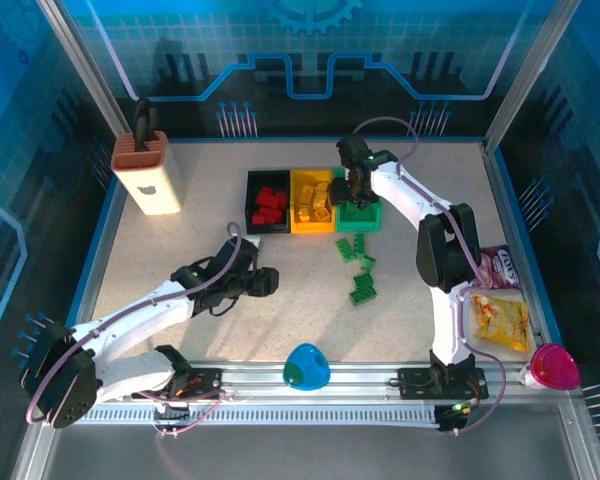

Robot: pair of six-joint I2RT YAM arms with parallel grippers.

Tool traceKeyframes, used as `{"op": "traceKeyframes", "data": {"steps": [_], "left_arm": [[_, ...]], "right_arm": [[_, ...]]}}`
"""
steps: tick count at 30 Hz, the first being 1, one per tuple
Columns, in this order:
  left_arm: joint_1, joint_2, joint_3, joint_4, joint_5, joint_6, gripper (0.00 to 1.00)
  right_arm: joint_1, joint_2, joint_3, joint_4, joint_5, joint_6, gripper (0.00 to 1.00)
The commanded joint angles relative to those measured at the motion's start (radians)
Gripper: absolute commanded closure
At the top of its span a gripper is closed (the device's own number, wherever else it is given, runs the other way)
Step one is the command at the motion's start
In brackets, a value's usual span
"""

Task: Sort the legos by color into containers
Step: Place the lego in the container, then pick up the lego from the center of the table.

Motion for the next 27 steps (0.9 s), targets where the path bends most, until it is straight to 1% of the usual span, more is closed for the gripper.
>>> {"op": "traceKeyframes", "data": {"steps": [1,3,8,12,15,21,27], "left_arm": [[-0.009,0.027,0.028,-0.015,-0.007,-0.009,0.34],[-0.011,0.060,0.058,-0.014,0.012,0.002,0.34],[-0.013,0.180,0.166,-0.014,0.061,0.039,0.32],[-0.016,0.310,0.278,0.006,0.142,0.052,0.29],[-0.019,0.434,0.393,-0.025,0.181,0.057,0.28],[-0.040,0.674,0.654,-0.160,0.193,0.079,0.28],[-0.048,0.817,0.811,-0.197,0.200,0.062,0.29]], "right_arm": [[0.012,-0.087,0.000,0.001,0.023,-0.005,0.05],[0.021,-0.151,-0.062,0.033,0.030,0.003,0.03],[0.038,-0.324,-0.284,0.121,0.012,0.025,0.03],[0.048,-0.483,-0.499,0.201,0.001,0.060,0.02],[0.040,-0.572,-0.648,0.261,0.016,0.086,0.01],[-0.026,-0.709,-0.866,0.329,-0.008,0.142,0.01],[-0.046,-0.876,-1.049,0.365,0.031,0.223,0.00]]}}
